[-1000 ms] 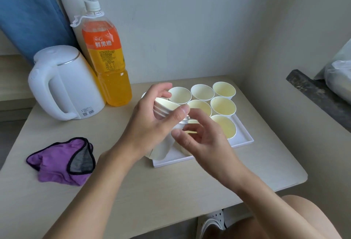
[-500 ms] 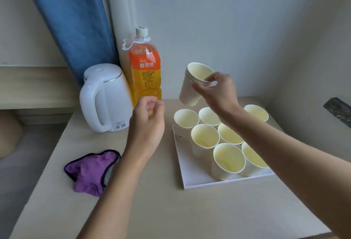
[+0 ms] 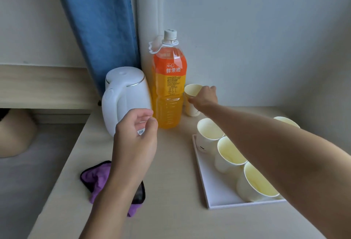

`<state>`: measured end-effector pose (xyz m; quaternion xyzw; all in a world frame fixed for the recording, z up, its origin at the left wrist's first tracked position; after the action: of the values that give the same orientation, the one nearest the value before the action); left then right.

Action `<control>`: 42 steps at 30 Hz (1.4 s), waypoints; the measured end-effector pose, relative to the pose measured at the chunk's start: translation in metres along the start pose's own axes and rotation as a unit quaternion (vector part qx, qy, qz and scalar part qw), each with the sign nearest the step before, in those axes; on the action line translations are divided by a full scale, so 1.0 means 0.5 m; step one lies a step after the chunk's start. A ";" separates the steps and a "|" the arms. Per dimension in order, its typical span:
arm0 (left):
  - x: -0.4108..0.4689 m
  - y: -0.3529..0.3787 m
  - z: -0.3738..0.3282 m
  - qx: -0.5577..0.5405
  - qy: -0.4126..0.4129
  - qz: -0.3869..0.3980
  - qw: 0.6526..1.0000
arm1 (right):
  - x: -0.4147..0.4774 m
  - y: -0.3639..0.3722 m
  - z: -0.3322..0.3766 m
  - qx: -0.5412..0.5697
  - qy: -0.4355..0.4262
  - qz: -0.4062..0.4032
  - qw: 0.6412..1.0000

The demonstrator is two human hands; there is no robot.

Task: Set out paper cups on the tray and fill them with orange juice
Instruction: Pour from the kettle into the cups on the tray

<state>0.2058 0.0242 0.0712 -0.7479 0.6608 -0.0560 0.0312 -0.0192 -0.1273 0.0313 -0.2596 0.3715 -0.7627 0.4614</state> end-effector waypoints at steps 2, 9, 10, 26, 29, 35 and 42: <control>0.004 -0.010 0.003 -0.004 0.001 -0.004 1.000 | 0.002 0.006 0.005 -0.009 0.008 0.027 1.000; 0.054 -0.054 0.016 0.009 0.009 -0.080 0.997 | -0.052 -0.038 0.025 0.050 0.028 -0.067 0.996; 0.068 -0.062 0.019 0.015 0.010 -0.099 0.995 | -0.082 -0.052 0.036 0.100 0.013 -0.108 0.989; 0.076 -0.044 0.050 0.045 -0.086 -0.013 0.995 | -0.337 0.014 0.256 0.388 0.053 0.237 0.889; 0.057 -0.053 0.051 0.066 -0.086 -0.015 0.994 | -0.336 0.013 0.245 0.373 0.064 0.212 0.901; 0.027 -0.068 0.044 0.044 -0.057 -0.075 0.995 | -0.360 0.007 0.222 0.358 0.080 0.144 0.919; 0.008 -0.075 0.027 -0.024 -0.054 -0.108 0.992 | -0.414 -0.075 0.170 0.366 0.057 0.093 0.924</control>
<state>0.2447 0.0243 0.0626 -0.8175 0.5743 -0.0030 0.0426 0.1155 0.0415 0.1006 0.0072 0.1150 -0.8127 0.5712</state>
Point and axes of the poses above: each hand's wrist, its own x-axis towards the middle knuckle, its own y-axis out of the palm, z = x × y, the point moved 1 cm from there along x, towards the middle knuckle, and after that the axes turned 4 degrees about -y, right-handed, at the moved point
